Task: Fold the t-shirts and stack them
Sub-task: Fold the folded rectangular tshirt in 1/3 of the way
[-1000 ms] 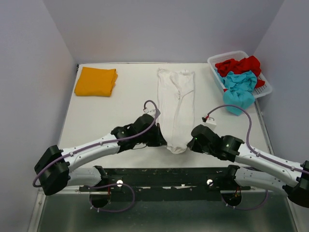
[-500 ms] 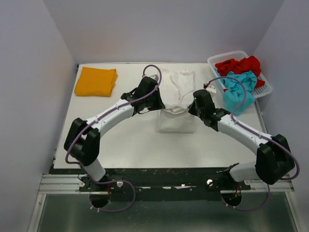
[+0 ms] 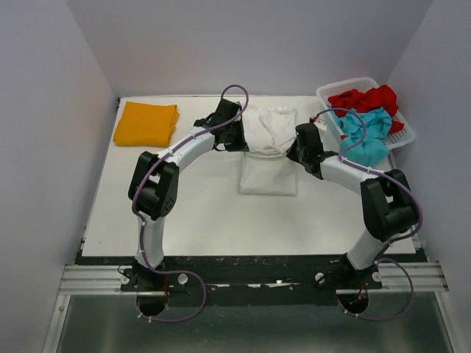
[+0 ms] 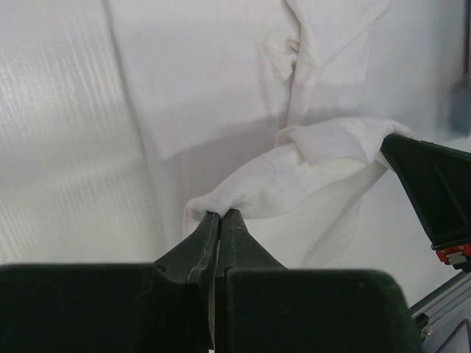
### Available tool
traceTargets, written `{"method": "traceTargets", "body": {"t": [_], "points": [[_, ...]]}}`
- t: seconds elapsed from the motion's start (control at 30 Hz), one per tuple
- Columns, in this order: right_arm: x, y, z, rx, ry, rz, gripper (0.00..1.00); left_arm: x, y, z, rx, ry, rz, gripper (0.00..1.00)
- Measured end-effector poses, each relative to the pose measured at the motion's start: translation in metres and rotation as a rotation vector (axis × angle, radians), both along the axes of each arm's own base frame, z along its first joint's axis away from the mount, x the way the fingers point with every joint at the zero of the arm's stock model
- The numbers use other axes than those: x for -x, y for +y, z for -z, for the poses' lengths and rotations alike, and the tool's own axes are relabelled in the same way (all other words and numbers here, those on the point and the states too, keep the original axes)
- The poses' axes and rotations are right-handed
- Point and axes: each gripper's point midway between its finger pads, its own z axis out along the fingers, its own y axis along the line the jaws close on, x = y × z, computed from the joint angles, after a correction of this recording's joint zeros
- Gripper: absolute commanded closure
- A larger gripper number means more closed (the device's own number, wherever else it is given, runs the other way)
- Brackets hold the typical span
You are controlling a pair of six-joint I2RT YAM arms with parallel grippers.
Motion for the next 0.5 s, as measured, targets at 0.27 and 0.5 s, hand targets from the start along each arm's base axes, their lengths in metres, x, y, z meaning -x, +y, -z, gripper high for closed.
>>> {"method": "traceTargets", "body": {"t": [0.27,0.5], "points": [[-0.018,0.0,0.017,0.001,0.015,0.014,0.77,-0.019,0.005,0.021,0.0,0.066,-0.005,0.94],[-0.043,-0.003,0.022,-0.016,0.02,0.034,0.02,-0.035,0.0,0.031,0.008,0.116,0.018,0.02]]}}
